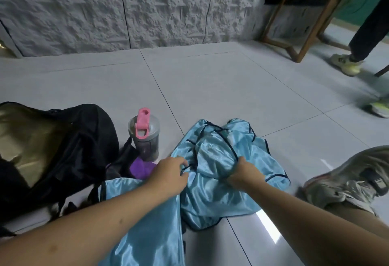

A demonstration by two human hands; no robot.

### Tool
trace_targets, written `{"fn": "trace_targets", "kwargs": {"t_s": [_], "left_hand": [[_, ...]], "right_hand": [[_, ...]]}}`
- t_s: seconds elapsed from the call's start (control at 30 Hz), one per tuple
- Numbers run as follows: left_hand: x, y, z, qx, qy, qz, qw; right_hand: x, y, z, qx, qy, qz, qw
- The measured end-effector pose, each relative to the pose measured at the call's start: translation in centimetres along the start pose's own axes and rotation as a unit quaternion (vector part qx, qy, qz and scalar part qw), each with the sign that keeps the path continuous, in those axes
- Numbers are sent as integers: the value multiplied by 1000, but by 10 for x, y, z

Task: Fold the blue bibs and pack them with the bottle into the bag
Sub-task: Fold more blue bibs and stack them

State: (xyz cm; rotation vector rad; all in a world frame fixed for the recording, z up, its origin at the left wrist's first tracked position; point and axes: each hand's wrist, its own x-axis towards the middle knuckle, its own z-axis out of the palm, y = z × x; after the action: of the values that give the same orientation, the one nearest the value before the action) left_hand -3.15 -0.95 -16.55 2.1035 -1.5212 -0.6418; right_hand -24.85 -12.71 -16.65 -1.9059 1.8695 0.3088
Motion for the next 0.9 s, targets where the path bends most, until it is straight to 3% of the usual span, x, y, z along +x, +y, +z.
{"fn": "trace_targets", "kwargs": {"t_s": [0.1,0.2,0.23,0.3,0.37,0.43,0.53,0.63,0.73,0.83,0.9], "left_hand": [[0,9,5,-19,-12,-1,1000],[-2,21,5,-84,-11,-23,996],[-3,27,4,-120,-15,-25,992],[-7,39,-3,-236,-71,-18,969],[-13,55,-15,-383,-133,-41,913],[-13,63,-24,-484,-119,-83,863],[-1,63,-47,-514,-70,-120,847],[6,57,-71,-474,-87,-92,871],[5,53,-88,-491,-102,-99,859],[4,40,-97,-527,-71,-161,831],[0,30,-101,-514,-56,-199,833]], "right_hand": [[-4,3,-16,50,30,-12,998],[-22,-18,-35,216,59,-54,973],[-29,-30,-39,304,34,-71,949],[-45,-59,-47,468,-87,-101,874],[-53,-84,-56,528,-174,-117,823],[-58,-100,-69,526,-233,-140,806],[-61,-110,-91,487,-243,-196,816],[-64,-103,-112,443,-187,-252,840],[-65,-86,-119,457,-203,-259,827],[-56,-65,-100,398,-213,-217,866],[-49,-52,-78,268,-215,-214,915]]}}
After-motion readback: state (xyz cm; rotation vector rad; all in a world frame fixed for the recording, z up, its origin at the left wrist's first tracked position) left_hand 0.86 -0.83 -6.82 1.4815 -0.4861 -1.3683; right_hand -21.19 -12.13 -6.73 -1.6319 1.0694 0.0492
